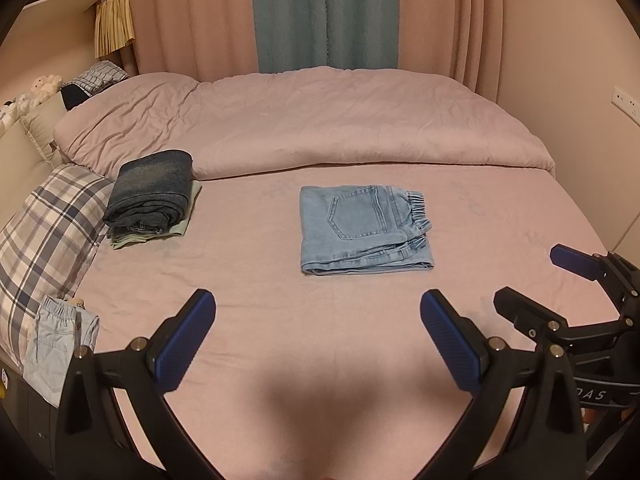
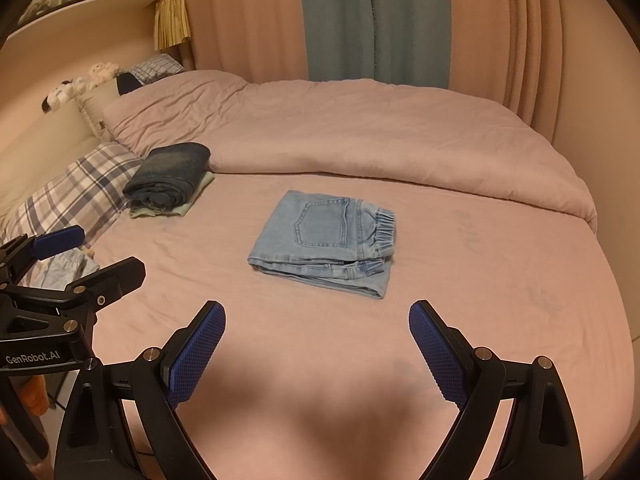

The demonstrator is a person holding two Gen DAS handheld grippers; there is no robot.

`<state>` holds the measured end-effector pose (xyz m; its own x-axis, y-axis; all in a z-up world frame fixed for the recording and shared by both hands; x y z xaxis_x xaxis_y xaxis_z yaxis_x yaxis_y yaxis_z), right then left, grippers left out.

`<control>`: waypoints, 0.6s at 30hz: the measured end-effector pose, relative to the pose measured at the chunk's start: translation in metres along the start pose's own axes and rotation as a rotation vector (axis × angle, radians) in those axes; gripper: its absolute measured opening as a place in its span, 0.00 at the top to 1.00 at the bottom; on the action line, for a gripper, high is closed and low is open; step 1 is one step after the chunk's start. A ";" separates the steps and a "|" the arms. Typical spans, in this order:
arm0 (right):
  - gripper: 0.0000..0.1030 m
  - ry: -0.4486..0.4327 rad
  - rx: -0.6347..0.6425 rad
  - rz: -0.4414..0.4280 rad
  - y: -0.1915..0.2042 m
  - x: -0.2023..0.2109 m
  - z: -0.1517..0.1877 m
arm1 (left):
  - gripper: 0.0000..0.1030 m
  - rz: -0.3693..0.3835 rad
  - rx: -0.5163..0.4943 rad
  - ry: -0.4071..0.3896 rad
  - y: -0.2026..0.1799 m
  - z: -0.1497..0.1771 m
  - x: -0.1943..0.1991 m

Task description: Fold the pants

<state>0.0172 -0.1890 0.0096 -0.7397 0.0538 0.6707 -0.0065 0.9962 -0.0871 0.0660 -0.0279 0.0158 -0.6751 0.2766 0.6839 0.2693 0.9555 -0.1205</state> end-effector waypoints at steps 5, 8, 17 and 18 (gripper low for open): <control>0.10 -0.001 0.002 0.001 0.000 0.000 0.000 | 0.01 0.000 -0.001 0.000 0.000 0.000 0.000; 0.10 -0.004 0.000 0.005 0.000 0.001 0.000 | 0.01 0.001 0.001 0.001 0.000 0.000 0.000; 0.10 -0.004 0.000 0.005 -0.004 -0.001 -0.001 | 0.01 0.006 -0.004 0.002 0.001 -0.002 0.000; 0.10 -0.005 0.000 0.005 -0.006 -0.001 -0.001 | 0.01 0.007 -0.002 0.003 0.001 -0.002 0.000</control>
<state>0.0190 -0.1945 0.0100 -0.7433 0.0583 0.6664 -0.0030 0.9959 -0.0906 0.0679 -0.0268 0.0169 -0.6712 0.2830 0.6852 0.2755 0.9533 -0.1238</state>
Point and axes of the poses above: each gripper's, at about its wrist camera, not at the fingertips, and x roughly against the way its jaws point, y to its left, z to its underside, the point moved 7 cm from there along -x, roughly the way its jaws point, and after that the axes turned 14 degrees about z, right-handed, at the moved point
